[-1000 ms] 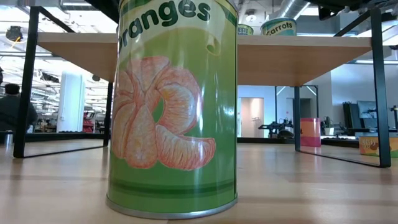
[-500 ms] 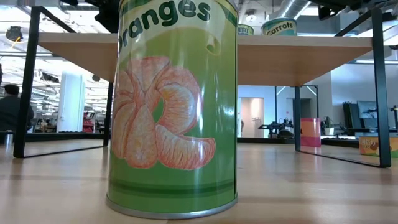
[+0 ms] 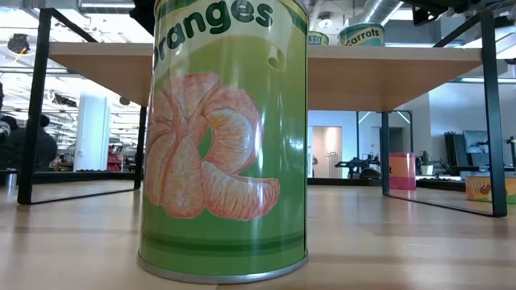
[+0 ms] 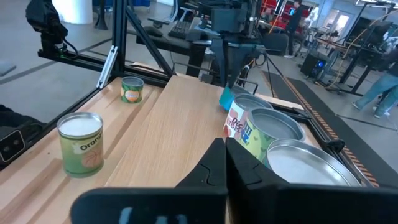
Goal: Pick and place cans onto a shelf
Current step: Put the canned tuna on the shelf, then put the canned mixed fruits on the shelf
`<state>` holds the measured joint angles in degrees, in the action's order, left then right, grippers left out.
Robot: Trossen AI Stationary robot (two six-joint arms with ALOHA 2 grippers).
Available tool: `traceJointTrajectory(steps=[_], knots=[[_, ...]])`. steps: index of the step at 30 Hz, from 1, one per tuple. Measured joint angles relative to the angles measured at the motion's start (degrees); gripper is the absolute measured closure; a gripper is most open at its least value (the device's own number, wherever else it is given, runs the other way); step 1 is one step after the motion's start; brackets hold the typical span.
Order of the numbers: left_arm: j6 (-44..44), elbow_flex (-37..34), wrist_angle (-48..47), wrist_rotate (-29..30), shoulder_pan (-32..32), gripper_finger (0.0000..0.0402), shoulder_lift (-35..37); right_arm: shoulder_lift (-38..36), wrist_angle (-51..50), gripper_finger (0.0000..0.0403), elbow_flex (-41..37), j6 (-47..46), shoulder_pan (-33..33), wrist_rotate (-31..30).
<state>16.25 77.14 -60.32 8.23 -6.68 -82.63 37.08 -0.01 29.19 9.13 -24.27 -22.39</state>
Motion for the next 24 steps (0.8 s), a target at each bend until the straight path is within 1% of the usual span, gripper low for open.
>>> traceJointTrajectory(steps=[4, 16, 21, 24], knots=[[0.0, 0.0, -1.1, -0.1, 0.0, 0.0351, 0.0, 0.0, 0.0, 0.0398, 0.0, 0.0, 0.0, 0.0], [-0.2, -0.3, -2.1, 0.2, 0.0, 0.035, 0.1, 0.0, 0.0, 0.0397, 0.0, -0.1, 0.0, 0.0], [0.1, -0.3, 0.5, 0.1, 0.0, 0.0349, 4.9, -0.1, 1.0, 0.0396, 0.1, 0.2, 0.0, -0.1], [-1.9, -0.5, 3.0, -1.1, 0.0, 0.0349, 9.0, -1.1, 1.0, 0.0396, 0.1, 0.3, 0.0, -0.1]])
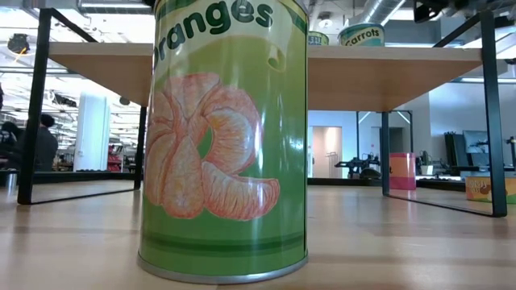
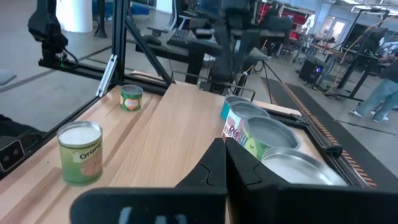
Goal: Pick and place cans onto a shelf
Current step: Put the canned mixed fruits on the shelf
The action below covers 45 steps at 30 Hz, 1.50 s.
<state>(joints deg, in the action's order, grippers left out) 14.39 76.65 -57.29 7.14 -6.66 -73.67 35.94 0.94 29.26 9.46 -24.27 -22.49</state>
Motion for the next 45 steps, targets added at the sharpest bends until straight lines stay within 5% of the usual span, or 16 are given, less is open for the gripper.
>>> traceJointTrajectory(steps=[6, 12, 16, 24, 30, 40, 45], knots=[[-1.6, -7.6, 13.3, -5.8, -1.3, 0.035, 9.5, -0.5, -0.1, 0.0398, 0.0, 0.1, 0.0, -0.4], [-2.1, -25.9, 35.1, -14.4, -1.6, 0.0383, 22.1, -0.7, -0.5, 0.0398, 0.1, 0.2, 0.0, -2.2], [-2.3, -37.3, 46.8, -14.4, -1.6, 0.0399, 31.4, -1.3, -1.2, 0.0397, 1.8, -0.1, 0.0, -3.1], [-3.5, -50.6, 54.5, -10.4, -1.1, 0.0398, 48.8, -0.9, -20.8, 0.0398, 10.1, -9.9, 4.3, -19.7], [-4.0, -54.5, 53.9, -10.3, 0.5, 0.0397, 58.5, -1.0, -34.4, 0.0398, 13.4, -21.2, 16.9, -20.4], [-3.9, -56.9, 53.9, -8.3, 1.4, 0.0397, 64.3, 6.6, -42.6, 0.0397, 13.4, -25.3, 49.9, 0.9], [-3.9, -56.9, 53.8, -7.5, 1.4, 0.0397, 64.3, 15.3, -41.4, 0.0382, 13.4, -25.0, 61.5, 6.4]])
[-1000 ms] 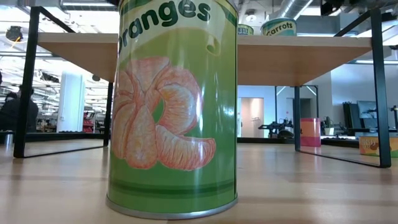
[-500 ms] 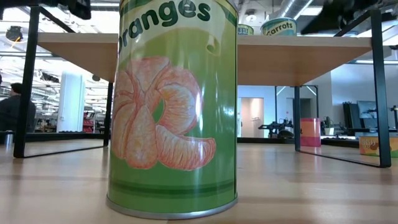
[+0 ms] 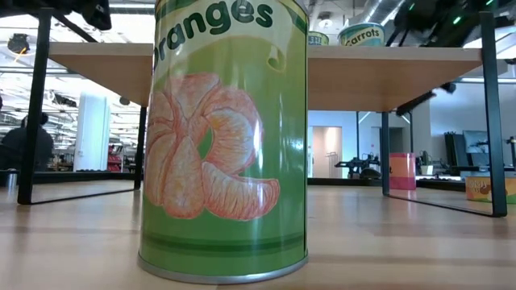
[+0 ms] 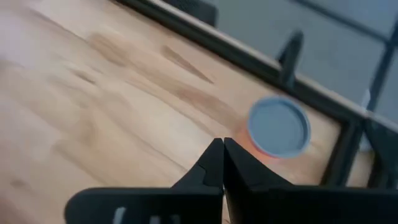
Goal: Pick and place cans onto a shelf
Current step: Put the canned mixed fruits on the shelf
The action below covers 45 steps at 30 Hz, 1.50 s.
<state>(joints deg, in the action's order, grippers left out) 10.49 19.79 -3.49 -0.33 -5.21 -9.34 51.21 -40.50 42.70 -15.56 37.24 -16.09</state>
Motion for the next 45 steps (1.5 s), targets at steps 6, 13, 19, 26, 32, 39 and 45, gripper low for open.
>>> traceJointTrajectory(steps=[6, 13, 19, 26, 32, 39, 45], knots=[[0.2, 0.0, 0.0, 1.1, 0.0, 0.0397, 0.0, 9.5, 3.3, 0.0334, 0.0, -2.4, 6.8, 2.2], [0.2, 0.0, 0.0, 1.2, 0.0, 0.0397, 0.0, 16.8, 10.1, 0.0264, 0.0, -2.5, 10.1, 2.2], [0.4, 0.0, -0.1, 1.2, 0.0, 0.0397, 0.0, 21.0, 12.9, 0.022, 0.0, -2.0, 12.2, 1.1], [0.4, 0.0, -0.2, 1.2, 0.0, 0.0397, 0.0, 25.6, 15.0, 0.0233, 0.0, -0.9, 12.2, 0.5], [0.4, 0.0, -0.3, 1.2, 0.0, 0.0397, 0.0, 27.3, 15.4, 0.03, 0.2, 0.7, 11.8, -2.3], [0.4, 0.0, -0.7, 2.7, 0.0, 0.0397, 0.0, 22.2, 13.2, 0.0392, -0.1, 3.5, 9.4, -3.3], [-0.2, 0.0, -0.9, 6.3, 0.0, 0.0397, 0.0, 13.9, 8.9, 0.0395, 1.5, 3.6, 7.5, -3.7]])
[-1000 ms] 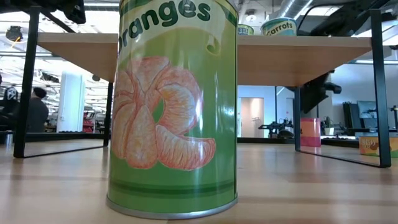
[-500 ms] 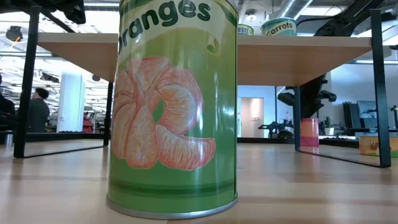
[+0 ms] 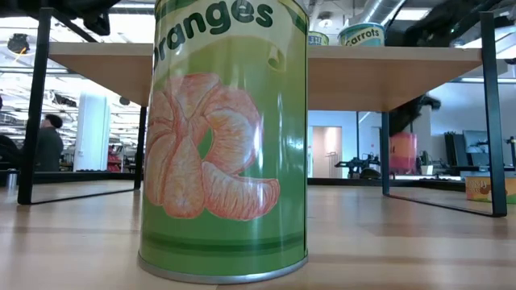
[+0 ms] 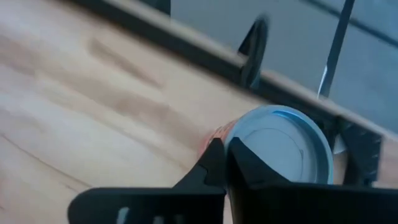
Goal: Pick and place cans onto a shelf
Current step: Put the canned mixed fruits on the shelf
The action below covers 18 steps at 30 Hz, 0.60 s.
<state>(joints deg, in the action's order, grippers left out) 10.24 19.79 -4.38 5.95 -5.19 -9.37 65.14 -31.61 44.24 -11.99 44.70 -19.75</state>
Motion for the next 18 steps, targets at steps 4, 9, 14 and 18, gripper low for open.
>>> traceJointTrajectory(steps=[4, 9, 14, 18], knots=[[0.1, 0.0, -0.2, 0.1, 0.0, 0.0397, 0.0, -6.2, -2.7, 0.0395, 4.2, -0.2, -3.1, -1.3], [0.4, 0.0, -0.2, 0.1, 0.0, 0.0397, 0.0, -13.6, -3.2, 0.0392, 10.6, 2.3, -11.4, -1.2], [0.4, 0.0, -0.3, 0.1, 0.0, 0.0397, 0.0, -17.4, -1.5, 0.0394, 17.8, 3.5, -24.4, -1.5], [0.5, 0.0, -0.5, 0.1, 0.0, 0.0397, 0.0, -16.5, 3.1, 0.0392, 22.2, 5.6, -37.6, -3.4]])
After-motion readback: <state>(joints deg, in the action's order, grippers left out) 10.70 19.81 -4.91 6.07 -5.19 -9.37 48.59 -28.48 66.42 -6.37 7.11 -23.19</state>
